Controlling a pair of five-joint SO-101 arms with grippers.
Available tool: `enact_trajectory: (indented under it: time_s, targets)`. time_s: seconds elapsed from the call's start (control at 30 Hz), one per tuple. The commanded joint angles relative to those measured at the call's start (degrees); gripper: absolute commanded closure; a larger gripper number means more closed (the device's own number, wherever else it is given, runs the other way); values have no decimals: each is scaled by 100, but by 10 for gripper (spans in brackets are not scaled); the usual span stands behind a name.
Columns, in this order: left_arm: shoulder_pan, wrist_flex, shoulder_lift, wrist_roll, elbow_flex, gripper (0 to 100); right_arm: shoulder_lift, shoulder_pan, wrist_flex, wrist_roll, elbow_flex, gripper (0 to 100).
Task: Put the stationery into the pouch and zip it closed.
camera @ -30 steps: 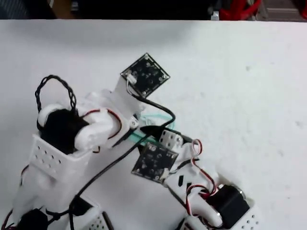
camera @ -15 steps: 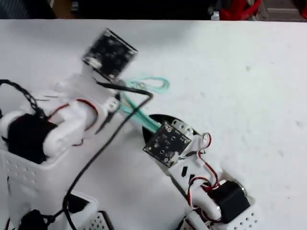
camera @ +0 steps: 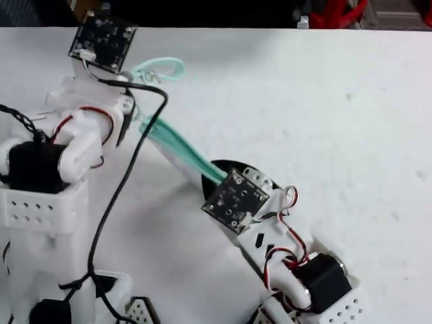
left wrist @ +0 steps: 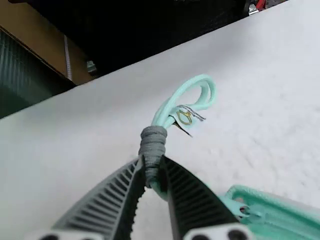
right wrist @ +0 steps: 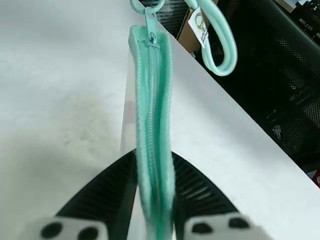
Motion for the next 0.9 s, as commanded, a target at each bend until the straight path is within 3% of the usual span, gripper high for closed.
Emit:
enact_trajectory:
  time_s: [0.0, 0.33, 0.63, 0.8, 0.87]
  targets:
    - [-673, -466, -110, 18, -62, 976, -119, 189, 101, -53, -9, 980]
    - [-866, -457, -66, -97, -123, 976, -92, -13, 84, -53, 9, 980]
    - [-22, -202, -127, -79, -149, 976, -136, -268, 110, -53, 114, 973]
    - [382, -211, -207, 369, -413, 976, -136, -268, 224, -97, 105, 817]
    - [479, -202, -277, 369, -510, 976, -119, -268, 233, -440, 0, 806]
